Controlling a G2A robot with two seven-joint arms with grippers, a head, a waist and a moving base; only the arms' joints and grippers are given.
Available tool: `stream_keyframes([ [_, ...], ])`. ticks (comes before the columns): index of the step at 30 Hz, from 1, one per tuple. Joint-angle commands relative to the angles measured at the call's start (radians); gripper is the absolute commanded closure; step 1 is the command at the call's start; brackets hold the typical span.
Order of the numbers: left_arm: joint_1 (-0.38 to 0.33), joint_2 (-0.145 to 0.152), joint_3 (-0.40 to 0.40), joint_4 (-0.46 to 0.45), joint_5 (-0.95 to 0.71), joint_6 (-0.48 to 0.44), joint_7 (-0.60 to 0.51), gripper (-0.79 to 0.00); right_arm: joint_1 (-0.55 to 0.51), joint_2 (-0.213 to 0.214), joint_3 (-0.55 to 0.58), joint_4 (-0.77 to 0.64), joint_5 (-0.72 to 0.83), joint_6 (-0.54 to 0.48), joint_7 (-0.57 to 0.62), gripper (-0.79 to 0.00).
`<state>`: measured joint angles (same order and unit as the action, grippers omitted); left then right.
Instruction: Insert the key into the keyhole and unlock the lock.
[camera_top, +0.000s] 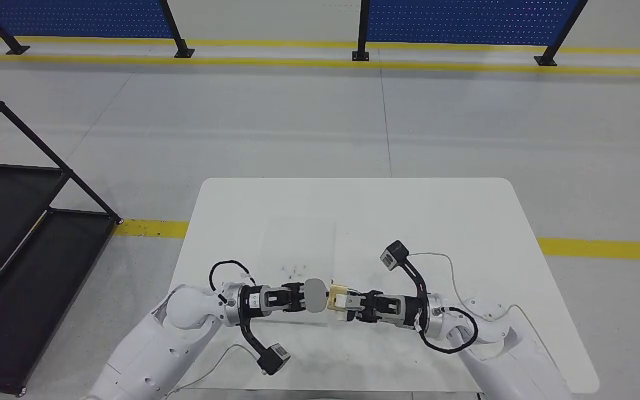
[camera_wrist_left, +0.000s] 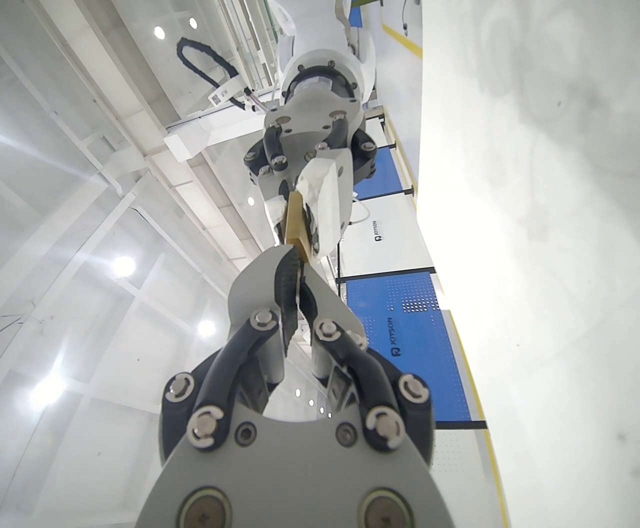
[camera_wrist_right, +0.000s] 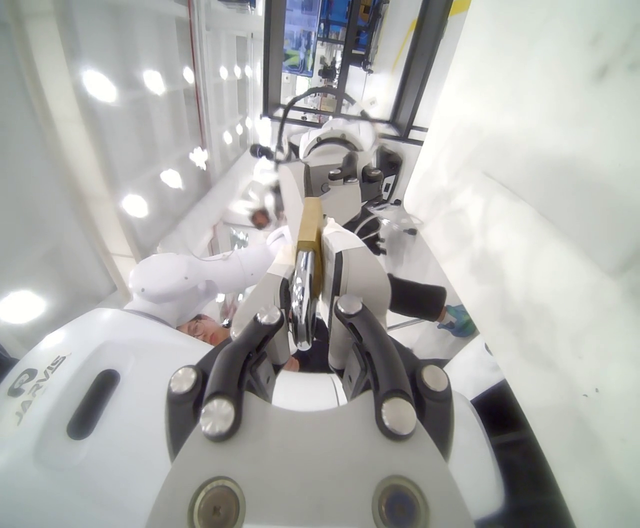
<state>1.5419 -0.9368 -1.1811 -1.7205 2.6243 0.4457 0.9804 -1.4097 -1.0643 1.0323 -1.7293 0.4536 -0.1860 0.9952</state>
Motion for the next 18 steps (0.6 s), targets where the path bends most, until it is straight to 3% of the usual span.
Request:
stream_keyframes([
  [1, 0.0, 0.0, 0.0, 0.0, 0.0, 0.0, 0.0, 0.0, -0.001, 0.0, 0.001, 0.001, 0.001, -0.002, -0.002, 0.0],
  [2, 0.0, 0.0, 0.0, 0.0, 0.0, 0.0, 0.0, 0.0, -0.002, 0.0, 0.003, 0.001, 0.001, -0.005, -0.003, 0.0],
  [3, 0.0, 0.0, 0.0, 0.0, 0.0, 0.0, 0.0, -0.222, -0.003, 0.001, 0.004, 0.001, 0.002, -0.007, -0.005, 0.0],
  [4, -0.001, 0.0, 0.0, 0.0, 0.002, -0.001, 0.0, -0.785, -0.004, 0.001, 0.006, 0.0, 0.002, -0.009, -0.005, 0.0],
  [14, 0.012, 0.006, -0.038, -0.023, -0.024, 0.003, -0.001, -0.785, -0.014, 0.004, 0.02, -0.004, -0.004, -0.018, -0.016, 0.0],
  [18, 0.031, 0.014, -0.072, -0.054, -0.09, -0.09, 0.012, -0.785, -0.018, 0.005, 0.023, -0.005, -0.013, -0.021, -0.021, 0.0],
])
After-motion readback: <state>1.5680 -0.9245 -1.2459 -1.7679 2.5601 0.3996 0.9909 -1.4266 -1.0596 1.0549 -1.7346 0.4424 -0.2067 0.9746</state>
